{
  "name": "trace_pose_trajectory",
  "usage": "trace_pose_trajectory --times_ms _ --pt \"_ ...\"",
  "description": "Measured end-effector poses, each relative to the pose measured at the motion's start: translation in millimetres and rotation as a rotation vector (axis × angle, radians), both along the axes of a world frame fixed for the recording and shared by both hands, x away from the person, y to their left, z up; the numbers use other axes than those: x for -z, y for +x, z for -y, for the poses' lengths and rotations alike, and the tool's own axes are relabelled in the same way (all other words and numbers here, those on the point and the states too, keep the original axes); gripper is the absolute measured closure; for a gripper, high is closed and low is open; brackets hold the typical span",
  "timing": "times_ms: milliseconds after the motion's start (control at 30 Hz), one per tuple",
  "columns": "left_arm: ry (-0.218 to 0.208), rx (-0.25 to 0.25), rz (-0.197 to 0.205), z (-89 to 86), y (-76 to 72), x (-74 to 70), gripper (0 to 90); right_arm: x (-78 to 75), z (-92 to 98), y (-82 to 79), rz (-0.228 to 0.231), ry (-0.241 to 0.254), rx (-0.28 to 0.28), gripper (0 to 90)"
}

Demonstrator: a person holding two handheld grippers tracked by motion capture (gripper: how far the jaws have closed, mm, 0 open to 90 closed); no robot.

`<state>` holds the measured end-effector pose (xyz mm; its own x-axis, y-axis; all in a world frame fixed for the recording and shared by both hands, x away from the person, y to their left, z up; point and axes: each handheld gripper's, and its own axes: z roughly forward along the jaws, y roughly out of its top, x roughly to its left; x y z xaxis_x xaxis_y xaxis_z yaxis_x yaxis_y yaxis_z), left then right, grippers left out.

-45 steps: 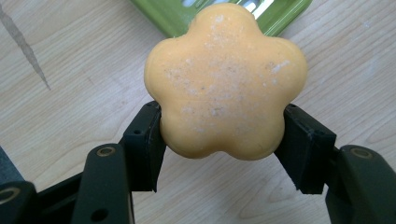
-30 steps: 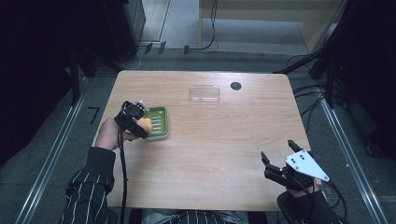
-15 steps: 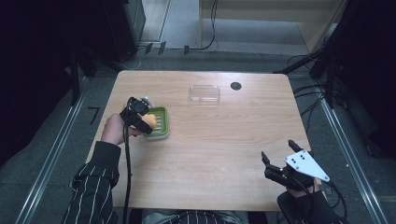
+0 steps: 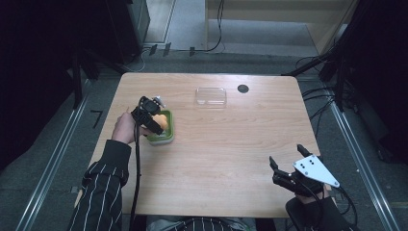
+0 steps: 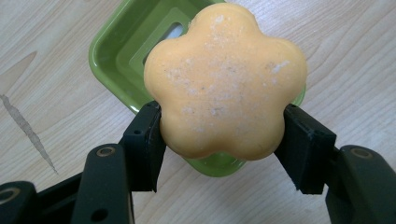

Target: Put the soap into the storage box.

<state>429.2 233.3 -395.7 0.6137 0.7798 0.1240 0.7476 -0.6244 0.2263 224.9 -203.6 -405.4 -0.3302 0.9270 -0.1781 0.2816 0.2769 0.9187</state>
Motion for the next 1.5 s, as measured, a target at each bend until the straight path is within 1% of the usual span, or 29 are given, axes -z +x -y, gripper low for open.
trace_pose_trajectory --times_ms 33,167,300,600,667,733,833,900,933,1067,1167,1300,1500 --pt "-0.005 -0.001 -0.002 -0.3 0.9 0.8 39.4 0.1 0.0 0.0 0.000 0.001 0.000 13.4" --pt "-0.001 -0.008 -0.003 -1.6 4.8 4.7 39.4 0.1 0.0 0.1 -0.001 0.001 0.000 13.3" --pt "0.015 -0.003 -0.013 -1.6 8.2 9.0 39.4 0.0 -0.7 0.2 0.003 -0.005 -0.003 13.4" --pt "0.019 0.000 -0.006 -1.6 12.7 14.2 39.4 0.1 0.4 -0.2 0.001 0.000 0.000 13.3" --pt "0.029 0.003 -0.008 -1.8 13.9 15.3 39.4 0.0 0.6 -0.3 0.002 0.000 0.001 13.4" --pt "0.029 0.010 -0.004 -2.2 14.3 17.3 39.4 0.0 0.2 -0.3 0.001 -0.001 0.001 13.3" --pt "0.045 0.015 -0.002 -2.8 15.4 18.9 39.4 0.0 0.1 -0.2 0.000 0.000 0.001 13.3" --pt "0.053 0.018 0.011 -2.2 15.9 20.0 39.4 0.0 0.2 -0.2 0.001 0.000 0.001 13.3" --pt "0.051 0.024 0.012 -1.8 16.3 20.5 39.4 0.0 0.2 -0.1 0.000 0.000 0.001 13.3" --pt "0.059 0.043 0.013 0.8 16.7 24.0 39.4 0.0 0.3 -0.2 0.001 0.000 0.002 13.3" --pt "0.074 0.055 0.008 1.8 17.2 26.7 39.4 0.0 0.7 -0.3 0.002 -0.001 0.001 13.3" --pt "0.070 0.052 0.015 1.6 17.9 28.5 39.4 0.0 0.8 -0.5 0.003 0.000 0.002 13.4" --pt "0.072 0.069 0.020 2.1 17.6 31.7 39.4 0.0 0.7 -0.7 0.003 -0.004 0.002 13.4"
